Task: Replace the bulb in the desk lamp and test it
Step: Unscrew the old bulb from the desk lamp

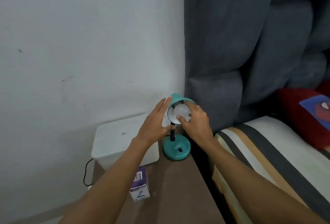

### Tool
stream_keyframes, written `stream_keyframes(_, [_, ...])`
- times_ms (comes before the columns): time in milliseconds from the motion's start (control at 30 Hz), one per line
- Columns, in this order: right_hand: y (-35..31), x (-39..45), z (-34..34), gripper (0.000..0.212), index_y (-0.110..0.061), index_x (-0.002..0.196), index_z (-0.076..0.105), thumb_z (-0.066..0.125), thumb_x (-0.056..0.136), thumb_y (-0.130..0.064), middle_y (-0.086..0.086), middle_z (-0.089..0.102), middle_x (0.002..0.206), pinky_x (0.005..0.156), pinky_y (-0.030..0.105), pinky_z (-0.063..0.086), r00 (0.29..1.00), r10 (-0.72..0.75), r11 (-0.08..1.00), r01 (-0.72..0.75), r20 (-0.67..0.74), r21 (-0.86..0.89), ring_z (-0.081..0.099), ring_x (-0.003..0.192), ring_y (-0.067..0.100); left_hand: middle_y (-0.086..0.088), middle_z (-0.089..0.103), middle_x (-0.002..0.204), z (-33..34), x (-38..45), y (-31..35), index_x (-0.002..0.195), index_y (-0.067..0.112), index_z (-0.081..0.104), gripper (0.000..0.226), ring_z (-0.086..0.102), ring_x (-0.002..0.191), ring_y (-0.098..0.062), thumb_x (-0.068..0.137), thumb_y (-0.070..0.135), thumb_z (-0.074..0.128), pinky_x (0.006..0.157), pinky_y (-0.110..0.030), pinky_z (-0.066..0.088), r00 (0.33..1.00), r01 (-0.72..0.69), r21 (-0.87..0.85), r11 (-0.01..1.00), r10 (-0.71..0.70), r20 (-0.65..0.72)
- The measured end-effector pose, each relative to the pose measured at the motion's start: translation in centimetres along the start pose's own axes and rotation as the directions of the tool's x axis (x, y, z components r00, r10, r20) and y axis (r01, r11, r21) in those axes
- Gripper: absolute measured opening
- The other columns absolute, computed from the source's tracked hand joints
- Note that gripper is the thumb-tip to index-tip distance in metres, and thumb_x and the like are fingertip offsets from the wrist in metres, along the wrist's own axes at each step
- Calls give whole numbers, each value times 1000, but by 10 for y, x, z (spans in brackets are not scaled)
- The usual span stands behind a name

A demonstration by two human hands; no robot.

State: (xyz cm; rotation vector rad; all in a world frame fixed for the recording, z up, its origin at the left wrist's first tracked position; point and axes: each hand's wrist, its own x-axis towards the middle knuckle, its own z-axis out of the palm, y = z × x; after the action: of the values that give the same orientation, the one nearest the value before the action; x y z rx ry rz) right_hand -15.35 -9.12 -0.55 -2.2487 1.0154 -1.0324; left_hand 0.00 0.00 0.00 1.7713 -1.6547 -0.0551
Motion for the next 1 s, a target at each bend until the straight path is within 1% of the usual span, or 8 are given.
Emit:
stream_keyframes(133, [1,5,11,58,-18,134,53,76,85,-36,7,62,129,92,46,54,999,46,998,-45,-26,34,62,113,27,6,29,167,8,12,-14,162,35,23,102,31,152,-14,82,20,84,119,-41,38,999,-12,-69,998,14,38])
stream_keyframes(233, [4,9,19,55,-18,132,55,76,85,-36,5,64,127,91,44,56,998,48,996,-44,-52,73,64,110,26,7,40,162,17,17,-24,160,32,31,95,43,146,-13,83,12,84,114,-43,46,998,-55,-152,987,55,-1])
stream_keyframes(367, [8,11,26,54,-16,134,56,76,86,-29,7,61,130,93,41,54,998,21,999,-18,-57,42,63,111,28,5,42,161,23,19,-29,160,30,33,91,46,143,-11,86,5,80,111,-40,48,998,-55,-193,980,52,-21])
stream_keyframes(567, [14,6,31,61,-16,143,49,73,86,-12,10,48,140,94,49,53,990,-130,987,125,-49,-103,58,114,34,4,43,160,27,19,-28,159,26,35,90,46,143,-8,86,1,79,111,-41,49,995,-98,-213,972,91,-46])
stream_keyframes(667, [16,1,32,67,-15,147,43,73,88,-20,12,45,145,97,41,50,995,-54,999,54,-82,3,54,124,30,4,41,161,26,21,-30,160,24,34,91,42,147,-12,85,3,82,115,-44,45,993,-114,-175,978,109,-35])
stream_keyframes(800, [15,7,31,59,-13,137,51,74,87,-35,12,63,127,89,42,56,996,54,996,-48,-69,76,65,107,30,3,41,162,23,20,-30,160,26,32,94,41,148,-14,84,5,82,117,-42,41,992,-124,-134,983,125,-6])
stream_keyframes(933, [11,10,30,64,-13,143,49,76,84,-14,12,52,137,95,43,51,996,-80,992,77,-30,-99,56,116,34,5,40,162,20,21,-31,160,28,31,96,41,148,-11,83,9,85,119,-38,40,992,-125,-114,986,125,-9])
stream_keyframes(1000, [12,7,31,68,-15,145,47,76,84,-9,13,46,141,95,46,52,993,-111,987,107,-27,-124,51,120,35,5,41,161,19,21,-30,160,29,31,96,42,147,-12,83,9,85,117,-40,42,992,-126,-109,986,126,-4])
